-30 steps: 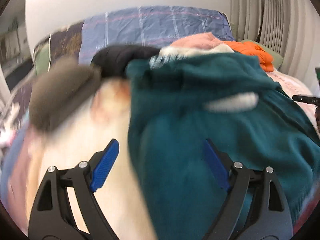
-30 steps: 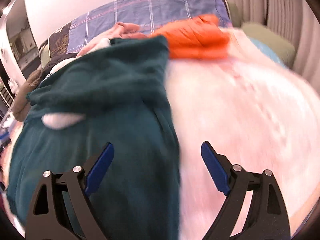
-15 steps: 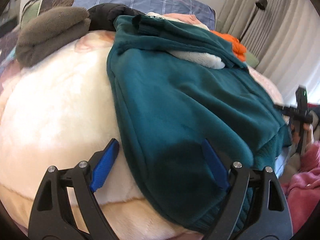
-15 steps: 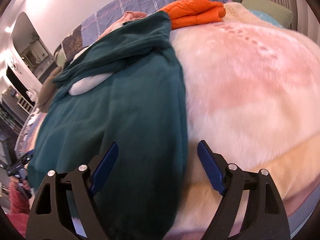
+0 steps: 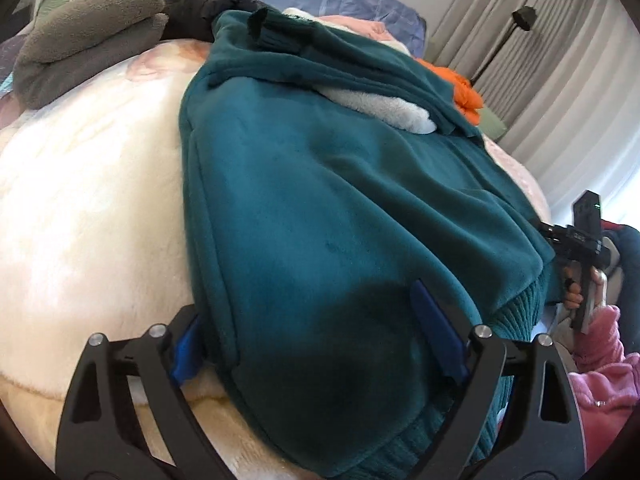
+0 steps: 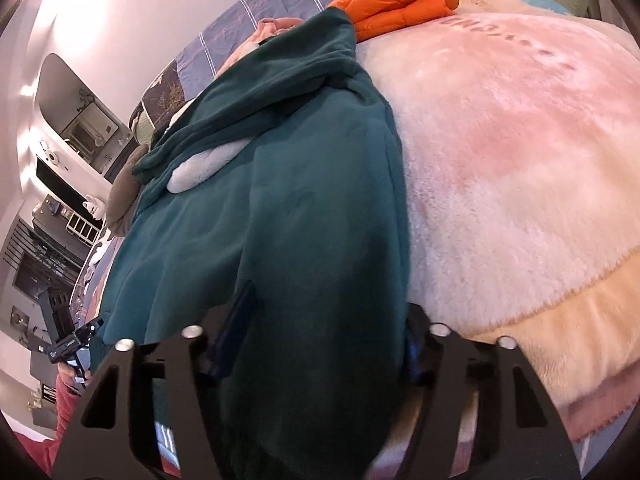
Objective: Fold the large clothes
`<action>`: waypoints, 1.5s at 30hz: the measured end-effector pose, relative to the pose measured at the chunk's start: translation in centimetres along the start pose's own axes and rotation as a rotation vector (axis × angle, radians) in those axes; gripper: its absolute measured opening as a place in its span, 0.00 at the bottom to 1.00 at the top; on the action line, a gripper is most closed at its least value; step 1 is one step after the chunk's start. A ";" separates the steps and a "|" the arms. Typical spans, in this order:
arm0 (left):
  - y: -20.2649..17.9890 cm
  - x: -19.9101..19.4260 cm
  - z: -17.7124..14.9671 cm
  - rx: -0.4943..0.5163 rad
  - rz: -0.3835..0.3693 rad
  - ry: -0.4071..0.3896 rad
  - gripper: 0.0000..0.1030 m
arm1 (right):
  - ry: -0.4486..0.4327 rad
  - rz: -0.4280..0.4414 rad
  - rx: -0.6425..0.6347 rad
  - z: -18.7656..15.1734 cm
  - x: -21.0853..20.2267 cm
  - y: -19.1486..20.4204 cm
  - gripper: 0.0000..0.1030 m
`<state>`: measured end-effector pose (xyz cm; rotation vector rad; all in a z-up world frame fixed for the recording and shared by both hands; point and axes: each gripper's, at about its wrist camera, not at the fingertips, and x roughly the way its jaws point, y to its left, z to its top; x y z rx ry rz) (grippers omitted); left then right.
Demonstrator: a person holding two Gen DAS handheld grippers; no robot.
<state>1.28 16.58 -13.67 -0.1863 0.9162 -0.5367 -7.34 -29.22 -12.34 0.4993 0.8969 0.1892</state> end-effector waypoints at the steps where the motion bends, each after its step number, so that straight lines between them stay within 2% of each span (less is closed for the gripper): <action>1: -0.3 -0.6 -0.5 0.003 0.016 -0.004 0.79 | 0.002 0.007 -0.005 -0.3 -0.5 -0.1 0.55; 5: 0.4 -2.3 -1.5 -0.020 -0.018 -0.020 0.75 | -0.005 0.049 -0.008 -2.2 -2.3 -0.4 0.53; 6: 0.6 -2.2 -1.3 -0.022 -0.023 -0.019 0.71 | -0.012 0.054 -0.005 -2.0 -2.2 -0.4 0.49; 8: 0.5 -1.5 -0.5 -0.033 -0.013 -0.023 0.51 | -0.020 0.078 0.028 -1.5 -1.8 -0.3 0.37; 9: 0.4 -1.6 -0.2 -0.043 -0.024 -0.035 0.23 | -0.026 0.091 0.034 -1.2 -1.7 0.1 0.30; 10: 0.3 -2.4 0.5 -0.096 -0.063 -0.086 0.20 | -0.038 0.103 0.027 -0.9 -1.9 0.5 0.28; 12: -0.2 -4.6 1.2 -0.124 -0.116 -0.191 0.19 | -0.082 0.156 -0.007 -0.3 -3.2 1.8 0.25; 13: -0.8 -6.1 1.6 -0.107 -0.119 -0.251 0.19 | -0.095 0.171 -0.016 0.0 -3.8 2.1 0.25; 15: -1.4 -7.2 2.2 -0.075 -0.096 -0.278 0.19 | -0.088 0.149 -0.018 0.2 -3.9 2.1 0.27; 17: -1.1 -6.3 2.1 -0.064 -0.064 -0.234 0.20 | -0.015 0.121 -0.001 -0.2 -2.7 1.5 0.35; 19: -0.1 -4.5 1.0 -0.080 -0.018 -0.156 0.26 | 0.028 0.110 0.016 -1.2 -1.8 0.8 0.54; 20: 0.3 -3.8 0.4 -0.090 0.006 -0.128 0.31 | 0.045 0.110 0.019 -1.9 -1.3 0.6 0.55; 21: 1.0 -2.8 -0.7 -0.111 0.018 -0.091 0.47 | 0.044 0.114 0.016 -2.3 -1.1 0.6 0.56; 22: 1.5 -2.3 -1.5 -0.129 0.001 -0.070 0.56 | 0.030 0.111 0.007 -2.5 -1.1 0.7 0.56; 23: 1.7 -2.1 -2.0 -0.138 -0.015 -0.079 0.56 | 0.025 0.111 0.000 -2.5 -1.1 1.0 0.56; 24: 1.5 -2.2 -2.4 -0.129 -0.015 -0.103 0.56 | 0.023 0.117 0.002 -2.3 -1.2 1.0 0.51; 25: 1.3 -2.2 -2.2 -0.126 -0.015 -0.095 0.54 | 0.014 0.129 0.010 -2.0 -1.3 1.2 0.41; 26: 1.1 -2.4 -1.7 -0.128 -0.028 -0.098 0.45 | -0.006 0.140 0.022 -1.4 -1.6 1.3 0.25; 27: 0.9 -2.8 -1.2 -0.134 -0.066 -0.107 0.22 | -0.033 0.167 0.036 -0.7 -2.1 1.4 0.21; 28: 0.8 -3.2 -0.7 -0.141 -0.079 -0.122 0.19 | -0.077 0.197 0.050 -0.1 -3.1 1.7 0.20; 30: -0.4 -5.3 0.8 -0.126 -0.095 -0.203 0.17 | -0.166 0.248 0.070 1.4 -5.3 2.2 0.19; 33: -2.5 -9.8 3.2 -0.098 -0.113 -0.344 0.17 | -0.246 0.303 0.111 3.1 -8.2 2.7 0.18; 35: -3.3 -11.5 3.9 -0.089 -0.151 -0.390 0.17 | -0.287 0.353 0.122 3.5 -10.3 2.9 0.18; 37: -4.2 -14.0 3.8 -0.064 -0.174 -0.434 0.17 | -0.309 0.361 0.096 3.1 -12.3 3.3 0.18; 41: -5.7 -16.8 2.3 -0.021 -0.154 -0.433 0.19 | -0.313 0.318 0.015 0.7 -16.1 4.6 0.19; 43: -6.1 -16.8 1.5 -0.012 -0.139 -0.406 0.20 | -0.289 0.264 -0.011 -0.1 -15.9 4.9 0.19; 45: -5.9 -15.6 0.8 -0.016 -0.113 -0.363 0.21 | -0.265 0.253 -0.016 -0.2 -14.4 5.2 0.20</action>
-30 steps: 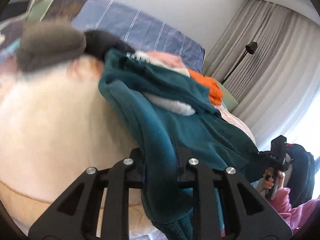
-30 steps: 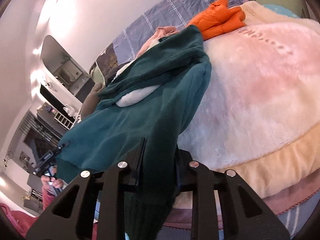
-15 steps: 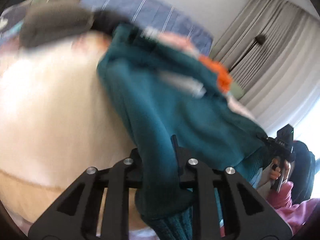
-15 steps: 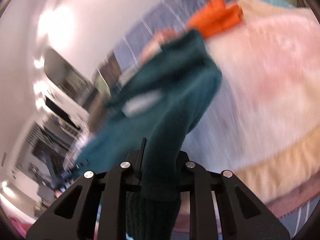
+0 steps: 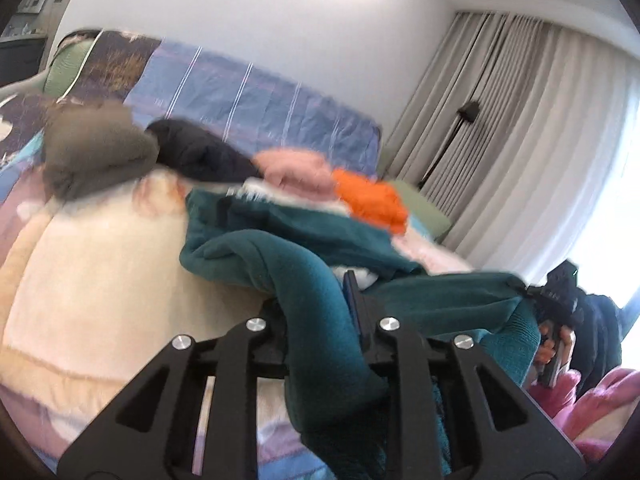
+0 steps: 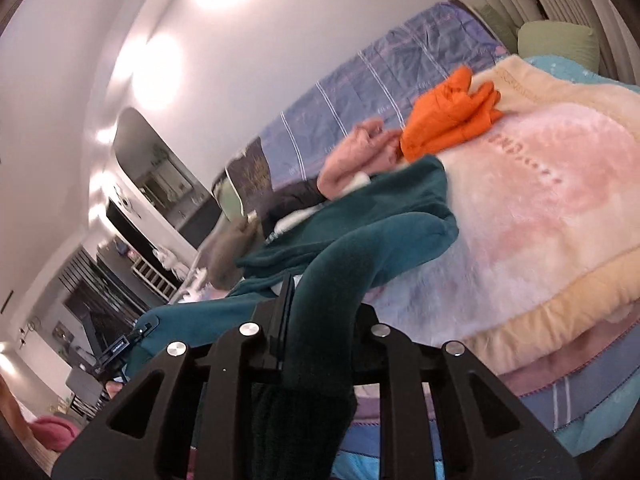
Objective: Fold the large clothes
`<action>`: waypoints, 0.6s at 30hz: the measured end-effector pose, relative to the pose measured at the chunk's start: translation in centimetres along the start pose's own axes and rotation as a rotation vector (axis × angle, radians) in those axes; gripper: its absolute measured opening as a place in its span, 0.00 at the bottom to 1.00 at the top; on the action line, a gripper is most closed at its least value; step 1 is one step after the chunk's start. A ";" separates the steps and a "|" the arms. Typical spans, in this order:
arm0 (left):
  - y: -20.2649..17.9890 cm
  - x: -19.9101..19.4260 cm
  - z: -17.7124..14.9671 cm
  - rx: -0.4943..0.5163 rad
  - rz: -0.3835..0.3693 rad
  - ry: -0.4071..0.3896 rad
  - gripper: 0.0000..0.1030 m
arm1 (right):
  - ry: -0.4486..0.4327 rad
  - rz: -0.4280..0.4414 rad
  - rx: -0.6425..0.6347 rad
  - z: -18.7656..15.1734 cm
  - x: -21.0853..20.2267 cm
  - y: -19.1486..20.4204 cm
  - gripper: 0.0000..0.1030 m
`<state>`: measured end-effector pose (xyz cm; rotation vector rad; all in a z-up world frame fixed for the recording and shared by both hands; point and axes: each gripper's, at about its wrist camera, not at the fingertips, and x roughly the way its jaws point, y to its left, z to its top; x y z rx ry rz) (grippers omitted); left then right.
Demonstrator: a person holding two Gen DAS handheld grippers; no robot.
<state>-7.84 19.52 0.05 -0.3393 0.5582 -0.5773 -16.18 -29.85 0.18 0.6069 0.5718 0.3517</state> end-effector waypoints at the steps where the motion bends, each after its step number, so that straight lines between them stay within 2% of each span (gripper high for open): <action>1: 0.5 0.4 -0.7 0.001 0.012 0.022 0.21 | 0.008 -0.004 0.000 -0.1 0.9 -0.3 0.20; 4: 1.9 2.1 -1.9 -0.036 0.041 0.059 0.22 | 0.011 -0.017 0.008 0.1 2.7 -0.9 0.20; 6: 2.5 2.1 -2.0 -0.052 0.049 0.050 0.22 | 0.007 -0.013 0.005 0.2 3.4 -0.8 0.20; 12: 2.6 2.1 0.6 -0.036 0.052 -0.016 0.22 | -0.065 -0.005 -0.014 2.4 3.9 -0.3 0.20; 18: 2.3 4.0 4.2 -0.018 0.044 -0.065 0.22 | -0.113 -0.018 0.014 4.6 4.7 -1.4 0.20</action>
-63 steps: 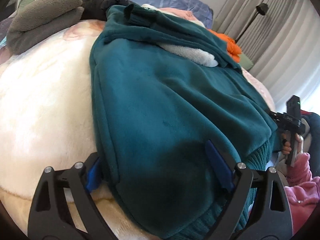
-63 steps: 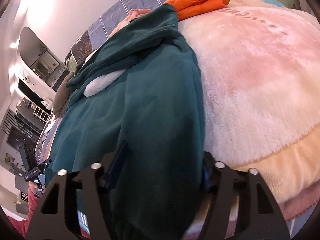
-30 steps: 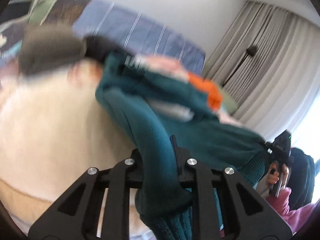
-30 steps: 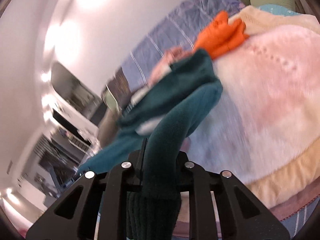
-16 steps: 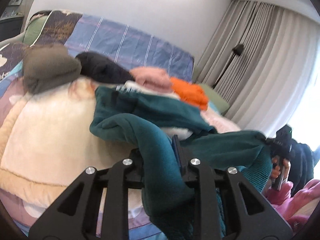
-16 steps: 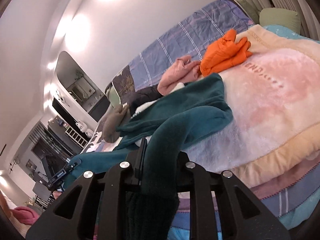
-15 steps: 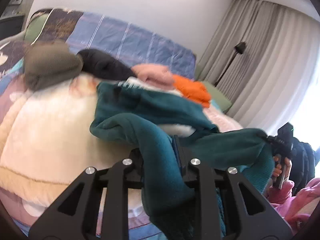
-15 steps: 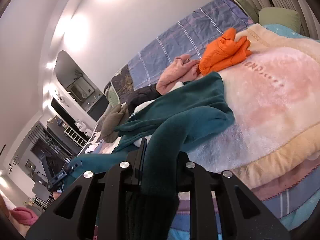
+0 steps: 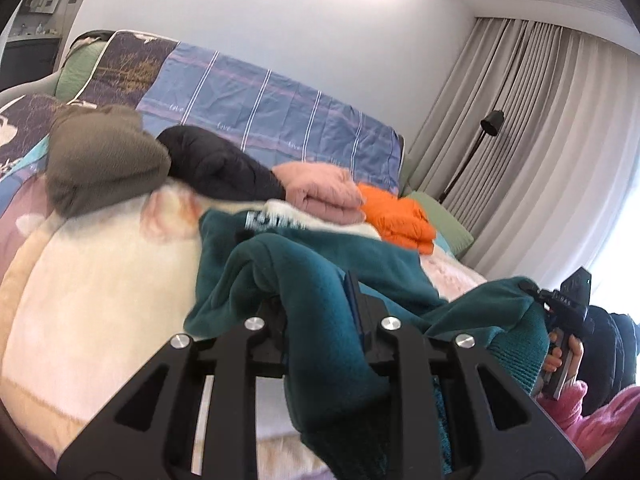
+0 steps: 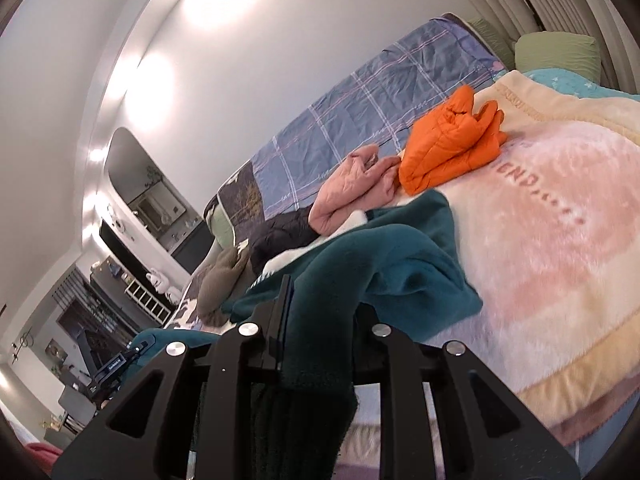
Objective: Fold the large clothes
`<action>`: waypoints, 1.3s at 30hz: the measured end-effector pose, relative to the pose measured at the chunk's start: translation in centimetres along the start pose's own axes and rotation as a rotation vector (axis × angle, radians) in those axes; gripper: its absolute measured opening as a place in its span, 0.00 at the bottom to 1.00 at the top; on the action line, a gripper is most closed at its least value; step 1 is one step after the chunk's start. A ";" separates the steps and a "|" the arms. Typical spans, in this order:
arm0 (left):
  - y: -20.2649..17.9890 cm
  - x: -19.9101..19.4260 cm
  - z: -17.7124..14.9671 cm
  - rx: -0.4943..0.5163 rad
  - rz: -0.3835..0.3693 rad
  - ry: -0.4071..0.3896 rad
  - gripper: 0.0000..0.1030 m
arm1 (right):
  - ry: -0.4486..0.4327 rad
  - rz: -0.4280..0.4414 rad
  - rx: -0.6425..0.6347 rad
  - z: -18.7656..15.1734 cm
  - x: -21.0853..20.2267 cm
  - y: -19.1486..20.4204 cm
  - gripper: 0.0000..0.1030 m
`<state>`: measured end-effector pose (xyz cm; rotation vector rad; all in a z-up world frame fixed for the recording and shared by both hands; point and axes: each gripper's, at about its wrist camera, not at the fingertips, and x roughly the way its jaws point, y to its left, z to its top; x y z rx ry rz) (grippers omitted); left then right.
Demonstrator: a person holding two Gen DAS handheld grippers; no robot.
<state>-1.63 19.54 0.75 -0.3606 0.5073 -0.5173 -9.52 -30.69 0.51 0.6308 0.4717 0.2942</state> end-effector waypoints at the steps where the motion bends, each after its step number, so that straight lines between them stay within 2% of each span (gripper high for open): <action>1: 0.0 0.7 0.9 -0.001 -0.002 -0.008 0.22 | -0.009 -0.007 -0.001 0.5 0.6 -0.3 0.20; 6: 0.5 4.6 4.3 -0.018 0.001 -0.025 0.22 | -0.016 -0.043 -0.008 2.8 3.6 -1.4 0.20; 9: 1.6 7.6 5.6 -0.026 0.021 -0.007 0.22 | -0.013 -0.082 -0.026 4.6 6.8 -2.4 0.20; 12: 3.6 12.3 6.1 -0.043 0.072 0.031 0.22 | 0.006 -0.141 -0.061 5.7 10.8 -4.0 0.20; 15: 6.2 16.1 5.3 -0.061 0.128 0.074 0.25 | 0.068 -0.219 -0.068 5.4 15.6 -6.7 0.20; 17: 9.1 19.6 3.2 -0.107 0.179 0.136 0.26 | 0.131 -0.278 -0.037 4.0 19.1 -9.4 0.20; 19: 10.9 21.0 1.7 -0.116 0.159 0.128 0.26 | 0.115 -0.305 -0.049 2.3 21.0 -10.9 0.21; 21: 11.4 21.0 1.3 -0.129 0.132 0.104 0.26 | 0.085 -0.342 -0.137 1.6 21.3 -10.0 0.21; 23: 10.8 20.5 1.5 -0.104 0.151 0.104 0.26 | 0.077 -0.356 -0.170 1.4 21.1 -9.3 0.22; 25: 10.2 20.4 1.3 -0.064 0.167 0.095 0.27 | 0.085 -0.339 -0.157 1.5 21.0 -9.7 0.22; 29: 9.3 19.3 1.7 -0.089 0.162 0.079 0.27 | 0.086 -0.300 -0.115 1.8 19.8 -9.6 0.26; 32: 8.7 17.6 2.0 -0.105 0.149 0.075 0.34 | 0.090 -0.287 -0.123 1.9 18.6 -8.3 0.37; 33: 8.4 17.0 2.1 -0.102 0.138 0.073 0.40 | 0.090 -0.284 -0.127 2.0 18.0 -7.9 0.47; 34: 8.0 16.1 2.1 -0.088 0.116 0.066 0.48 | 0.082 -0.275 -0.136 2.0 17.3 -7.5 0.53; 36: 7.3 15.0 1.9 -0.055 0.082 0.051 0.61 | 0.074 -0.265 -0.155 1.9 16.3 -6.8 0.59; 37: 6.7 14.5 1.6 -0.031 0.080 0.046 0.65 | 0.060 -0.289 -0.166 1.7 15.5 -6.4 0.64; 38: 6.4 14.2 1.4 -0.014 0.091 0.045 0.67 | 0.048 -0.301 -0.168 1.5 14.8 -6.2 0.64; 39: 5.9 13.7 1.2 0.010 0.125 0.036 0.74 | 0.046 -0.297 -0.165 1.4 14.3 -6.2 0.64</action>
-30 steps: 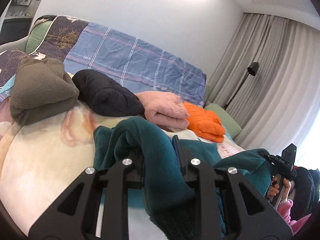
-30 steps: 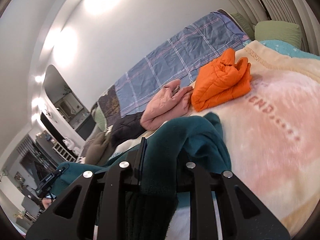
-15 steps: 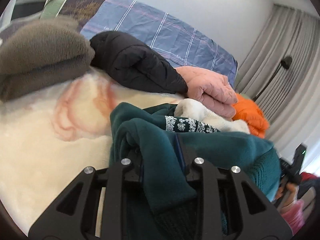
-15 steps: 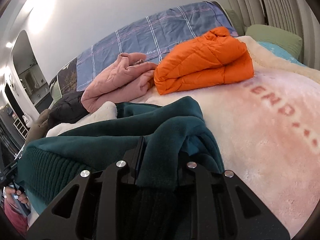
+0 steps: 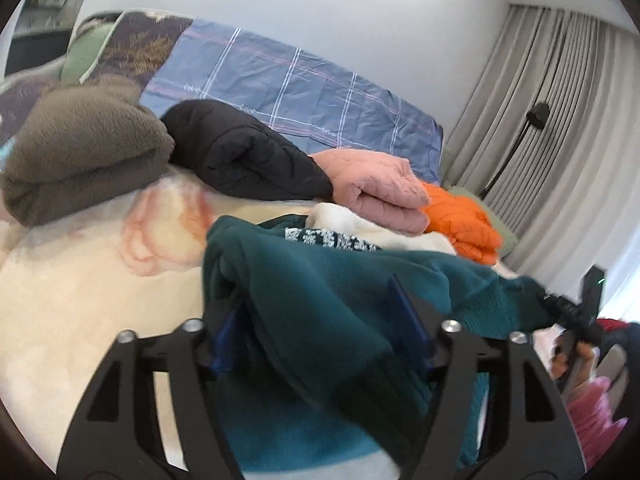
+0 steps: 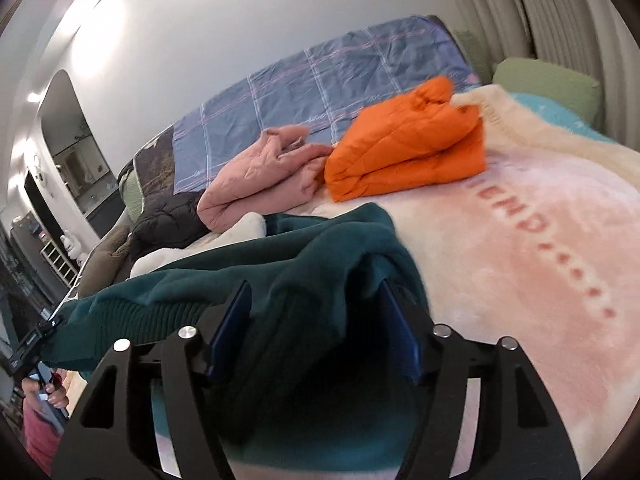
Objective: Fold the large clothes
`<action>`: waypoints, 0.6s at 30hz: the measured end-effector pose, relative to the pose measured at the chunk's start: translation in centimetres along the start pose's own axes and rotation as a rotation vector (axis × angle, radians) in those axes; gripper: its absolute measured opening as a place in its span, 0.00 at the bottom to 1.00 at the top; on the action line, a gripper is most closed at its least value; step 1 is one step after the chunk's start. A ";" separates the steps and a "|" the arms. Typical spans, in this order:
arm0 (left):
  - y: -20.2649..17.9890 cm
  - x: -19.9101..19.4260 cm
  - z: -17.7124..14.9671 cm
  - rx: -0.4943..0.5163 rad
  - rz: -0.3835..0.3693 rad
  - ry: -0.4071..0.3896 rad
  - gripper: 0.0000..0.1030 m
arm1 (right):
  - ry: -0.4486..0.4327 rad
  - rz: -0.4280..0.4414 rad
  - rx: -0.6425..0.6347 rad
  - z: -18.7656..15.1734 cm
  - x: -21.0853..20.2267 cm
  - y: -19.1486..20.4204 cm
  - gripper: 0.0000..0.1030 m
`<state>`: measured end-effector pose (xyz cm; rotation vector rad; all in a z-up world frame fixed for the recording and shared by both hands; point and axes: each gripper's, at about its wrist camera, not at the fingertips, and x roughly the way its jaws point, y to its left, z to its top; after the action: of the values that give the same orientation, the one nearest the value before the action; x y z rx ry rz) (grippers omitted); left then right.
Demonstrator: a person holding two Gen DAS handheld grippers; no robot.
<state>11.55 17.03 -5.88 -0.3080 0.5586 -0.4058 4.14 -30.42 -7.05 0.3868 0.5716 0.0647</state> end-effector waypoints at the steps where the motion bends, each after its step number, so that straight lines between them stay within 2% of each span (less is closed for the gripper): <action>1: -0.2 -0.4 -0.1 0.010 0.012 -0.012 0.76 | 0.004 0.016 0.009 -0.2 -0.7 0.0 0.64; 7: 0.9 -4.6 -0.4 -0.085 -0.006 -0.091 0.76 | -0.009 0.018 -0.037 -1.7 -4.0 0.6 0.65; 11: 0.0 -7.7 -1.3 -0.053 -0.023 -0.123 0.76 | -0.010 0.015 -0.123 -2.9 -5.6 1.8 0.65; 13: -1.8 -8.7 -2.2 0.040 -0.047 -0.103 0.76 | 0.007 0.015 -0.189 -3.6 -5.9 2.8 0.65; 15: -3.9 -8.8 -3.4 0.177 -0.052 -0.057 0.74 | 0.044 0.015 -0.298 -4.7 -5.6 4.3 0.65; 16: -5.4 -8.3 -4.4 0.282 -0.061 -0.001 0.69 | 0.061 0.009 -0.349 -5.3 -5.2 5.1 0.65; 18: -7.4 -6.8 -5.5 0.385 -0.081 0.076 0.60 | 0.080 0.006 -0.400 -5.7 -4.5 6.0 0.65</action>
<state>1.12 12.66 -4.39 0.0549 0.5313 -0.5945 -2.42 -23.66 -6.90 -0.0035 0.6205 0.1978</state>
